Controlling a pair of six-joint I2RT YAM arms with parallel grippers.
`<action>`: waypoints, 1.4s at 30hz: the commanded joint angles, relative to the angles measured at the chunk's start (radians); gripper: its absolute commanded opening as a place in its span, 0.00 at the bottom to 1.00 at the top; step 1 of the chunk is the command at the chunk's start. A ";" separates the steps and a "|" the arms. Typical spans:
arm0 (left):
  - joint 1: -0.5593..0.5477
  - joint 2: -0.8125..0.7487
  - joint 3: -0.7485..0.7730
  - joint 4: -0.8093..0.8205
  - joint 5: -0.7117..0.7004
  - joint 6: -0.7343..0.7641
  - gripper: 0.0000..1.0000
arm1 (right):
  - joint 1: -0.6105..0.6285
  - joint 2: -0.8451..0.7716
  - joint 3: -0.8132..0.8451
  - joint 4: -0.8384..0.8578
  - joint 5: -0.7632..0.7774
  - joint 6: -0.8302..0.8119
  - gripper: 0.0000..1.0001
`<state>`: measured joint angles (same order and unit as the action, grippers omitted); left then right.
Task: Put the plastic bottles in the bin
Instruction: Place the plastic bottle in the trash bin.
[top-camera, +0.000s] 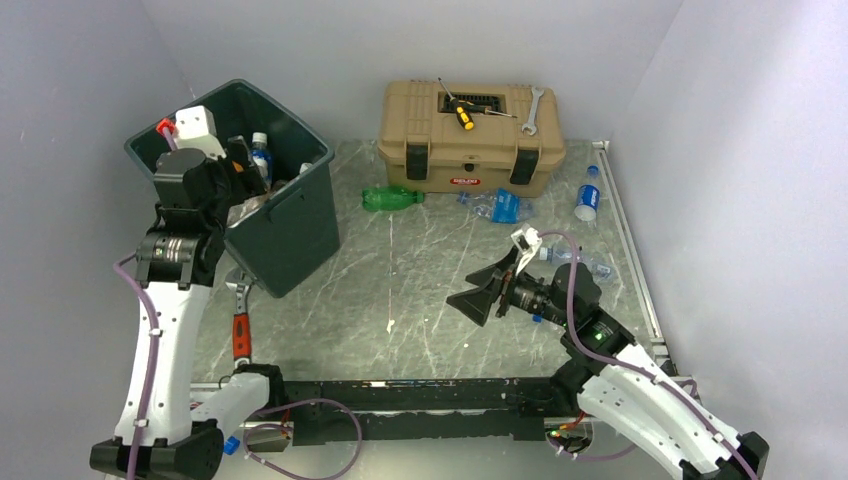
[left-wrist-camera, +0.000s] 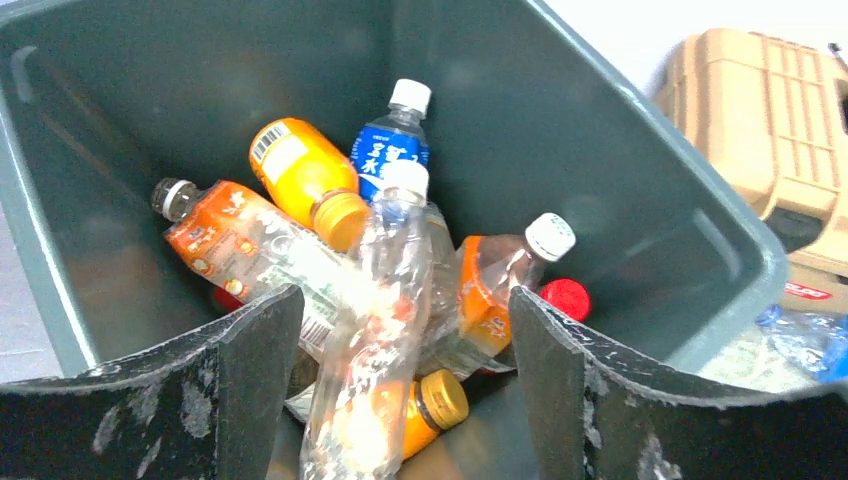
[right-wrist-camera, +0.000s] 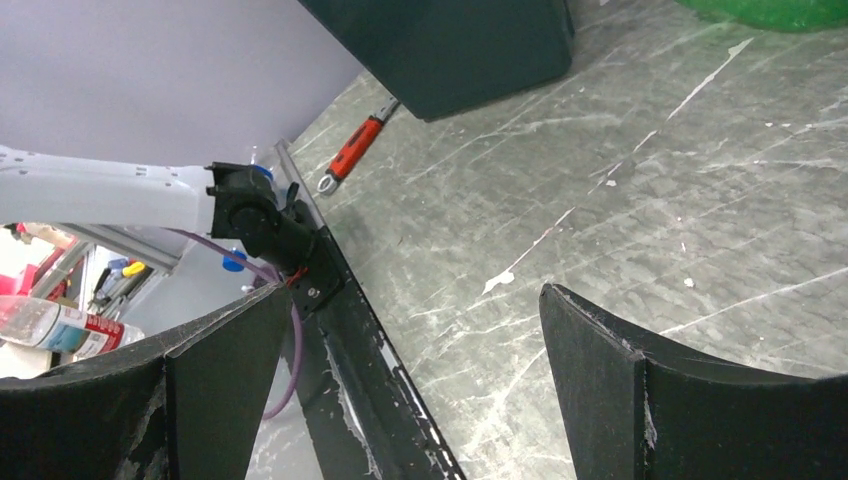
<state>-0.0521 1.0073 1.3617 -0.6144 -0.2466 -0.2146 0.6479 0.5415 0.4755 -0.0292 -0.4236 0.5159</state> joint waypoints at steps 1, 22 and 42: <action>-0.002 -0.042 0.016 -0.003 0.105 0.005 0.81 | 0.002 0.035 0.070 0.082 0.019 0.013 1.00; -0.019 -0.273 -0.126 0.107 0.071 -0.067 1.00 | 0.043 0.743 0.693 0.132 0.264 0.199 1.00; -0.025 -0.298 0.013 -0.215 -0.169 -0.423 1.00 | 0.067 0.683 0.474 0.215 0.256 0.236 1.00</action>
<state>-0.0734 0.6884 1.3251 -0.6876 -0.4091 -0.4599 0.7136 1.3266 0.9905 0.1349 -0.1833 0.7357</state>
